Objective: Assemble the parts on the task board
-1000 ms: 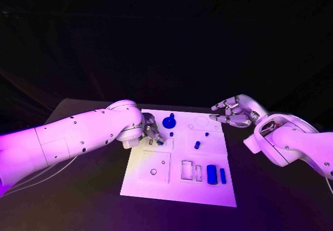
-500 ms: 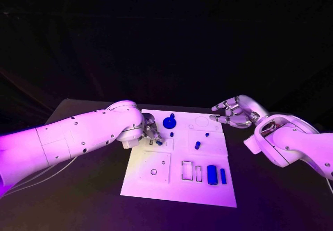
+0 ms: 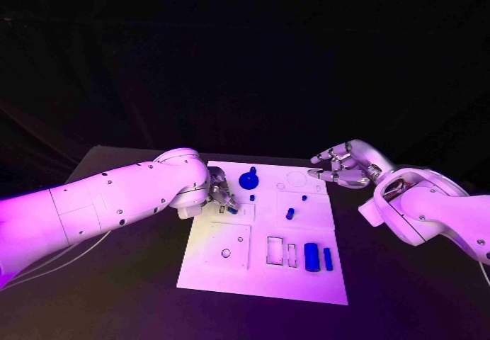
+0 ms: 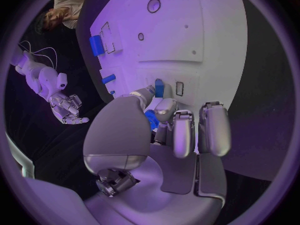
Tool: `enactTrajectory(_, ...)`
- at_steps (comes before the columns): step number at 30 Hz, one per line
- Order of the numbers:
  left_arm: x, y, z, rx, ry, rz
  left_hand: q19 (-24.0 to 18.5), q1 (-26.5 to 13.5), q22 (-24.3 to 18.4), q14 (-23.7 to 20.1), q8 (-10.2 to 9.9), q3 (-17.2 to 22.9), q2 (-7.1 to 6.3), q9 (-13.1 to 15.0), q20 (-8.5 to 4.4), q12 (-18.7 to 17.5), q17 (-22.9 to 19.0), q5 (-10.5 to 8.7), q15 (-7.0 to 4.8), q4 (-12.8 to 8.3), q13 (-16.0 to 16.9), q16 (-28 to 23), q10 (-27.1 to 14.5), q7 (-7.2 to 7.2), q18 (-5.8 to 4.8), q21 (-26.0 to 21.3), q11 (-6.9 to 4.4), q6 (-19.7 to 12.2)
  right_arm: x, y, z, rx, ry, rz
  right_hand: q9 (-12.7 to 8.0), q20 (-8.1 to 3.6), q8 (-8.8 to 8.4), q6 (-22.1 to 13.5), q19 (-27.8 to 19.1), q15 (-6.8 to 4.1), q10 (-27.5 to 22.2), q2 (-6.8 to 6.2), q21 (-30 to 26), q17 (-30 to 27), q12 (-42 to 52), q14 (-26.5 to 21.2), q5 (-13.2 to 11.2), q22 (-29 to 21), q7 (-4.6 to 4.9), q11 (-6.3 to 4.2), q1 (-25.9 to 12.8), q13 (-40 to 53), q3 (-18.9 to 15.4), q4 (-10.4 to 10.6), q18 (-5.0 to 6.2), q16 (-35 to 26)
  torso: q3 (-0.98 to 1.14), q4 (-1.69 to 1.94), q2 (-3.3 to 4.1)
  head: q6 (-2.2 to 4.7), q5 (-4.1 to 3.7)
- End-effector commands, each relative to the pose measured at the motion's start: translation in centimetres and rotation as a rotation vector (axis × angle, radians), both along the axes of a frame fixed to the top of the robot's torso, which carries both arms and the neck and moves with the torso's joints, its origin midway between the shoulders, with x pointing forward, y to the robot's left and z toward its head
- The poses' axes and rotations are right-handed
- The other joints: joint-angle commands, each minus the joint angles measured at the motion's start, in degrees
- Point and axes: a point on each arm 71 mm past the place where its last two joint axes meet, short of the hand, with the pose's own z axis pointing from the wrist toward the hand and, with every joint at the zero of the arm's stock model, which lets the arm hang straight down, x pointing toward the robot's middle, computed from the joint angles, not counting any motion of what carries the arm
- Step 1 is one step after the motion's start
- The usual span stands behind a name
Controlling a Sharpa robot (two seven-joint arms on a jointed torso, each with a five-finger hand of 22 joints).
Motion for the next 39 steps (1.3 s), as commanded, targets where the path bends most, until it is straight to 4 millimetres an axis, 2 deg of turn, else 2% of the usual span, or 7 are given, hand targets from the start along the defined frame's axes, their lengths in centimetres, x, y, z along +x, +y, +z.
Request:
enactTrajectory(1,-0.20,-0.13,-0.12,0.024,0.017,-0.019,0.4,-0.2,0.1,4.4,0.3,1.4,0.30,3.4,-0.24,0.0,9.3,0.19,-0.41,-1.0,-0.1,-0.3,0.4,-0.95,-0.51,0.4,-0.11,1.5,-0.03,0.13,-0.07,-0.012,0.002,0.013,0.1,-0.10,0.34,0.2,-0.3,-0.36,-0.1,0.42,-0.2,2.8,-0.1,3.0,0.4,7.3,-0.10,-0.08,-0.3,0.0,-0.1,0.1,0.31,-0.2,-0.03,0.00,0.03,-0.04,-0.01)
enactTrajectory(5,-0.26,-0.25,-0.13,0.026,0.020,-0.026,0.4,-0.4,0.1,4.4,0.4,1.4,0.18,3.5,-0.25,0.0,9.3,0.19,-0.43,-1.0,-0.1,-0.3,0.4,-0.97,-0.51,0.4,-0.13,1.5,-0.02,0.15,-0.08,-0.012,0.002,0.013,0.1,-0.10,0.38,0.2,-0.3,-0.36,-0.1,0.41,-0.2,2.8,-0.1,3.0,0.4,7.3,-0.11,-0.09,-0.4,0.0,-0.1,0.2,0.31,-0.3,-0.01,-0.02,0.01,-0.09,0.02)
enactTrajectory(11,-0.30,-0.43,-0.14,0.026,0.023,-0.029,0.4,-1.9,0.3,4.4,0.6,1.3,-0.73,3.7,-0.33,0.0,9.4,0.17,-0.51,-1.0,-0.1,-0.3,0.6,-1.06,-0.54,0.5,-0.21,1.8,-0.02,0.19,-0.10,-0.012,0.003,0.014,0.1,-0.10,0.38,0.2,-0.3,-0.36,-0.1,0.41,-0.2,2.8,-0.1,3.0,0.4,7.3,-0.11,-0.09,-0.4,0.0,-0.1,0.2,0.31,-0.3,0.01,0.00,0.03,-0.09,0.06)
enactTrajectory(17,-0.30,-0.60,-0.18,0.027,0.024,-0.030,0.5,-4.0,0.4,4.4,0.8,0.4,-1.14,3.9,-0.37,0.0,9.4,0.16,-0.51,-0.3,-0.2,-0.3,0.8,-1.08,-0.57,0.5,-0.21,2.3,-0.03,0.22,-0.10,-0.012,0.003,0.015,0.1,-0.10,0.38,0.2,-0.3,-0.36,-0.1,0.41,-0.2,2.8,-0.1,3.0,0.4,7.3,-0.11,-0.09,-0.4,0.0,-0.1,0.2,0.31,-0.3,0.05,0.00,0.01,-0.06,0.20)
enactTrajectory(28,-0.16,-0.77,-0.22,0.039,0.018,-0.026,0.5,-4.5,0.5,4.4,0.8,0.2,-1.13,4.0,-0.38,0.2,9.4,0.16,-0.54,-0.2,0.1,-0.3,1.0,-1.12,-0.58,0.6,-0.24,2.4,-0.06,0.26,-0.11,-0.012,0.006,0.016,0.1,-0.10,0.38,0.2,-0.3,-0.36,-0.1,0.41,-0.2,2.8,-0.1,3.0,0.4,7.3,-0.11,-0.09,-0.4,0.0,-0.1,0.2,0.31,-0.3,0.07,-0.11,0.00,0.04,0.27)
enactTrajectory(39,-0.14,-0.61,-0.25,0.062,0.018,-0.029,0.7,-4.8,0.9,4.4,1.0,-0.1,-1.04,4.1,-0.39,0.7,9.4,0.16,-0.59,-0.2,0.6,-0.3,1.4,-1.26,-0.67,0.8,-0.34,2.7,-0.05,0.16,-0.13,-0.014,0.009,0.013,0.1,-0.10,0.43,0.3,-0.4,-0.37,-0.1,0.42,-0.3,2.8,-0.2,3.0,0.4,7.3,-0.13,-0.10,-0.5,-0.1,-0.2,0.3,0.33,-0.3,0.01,0.00,0.02,-0.12,0.15)
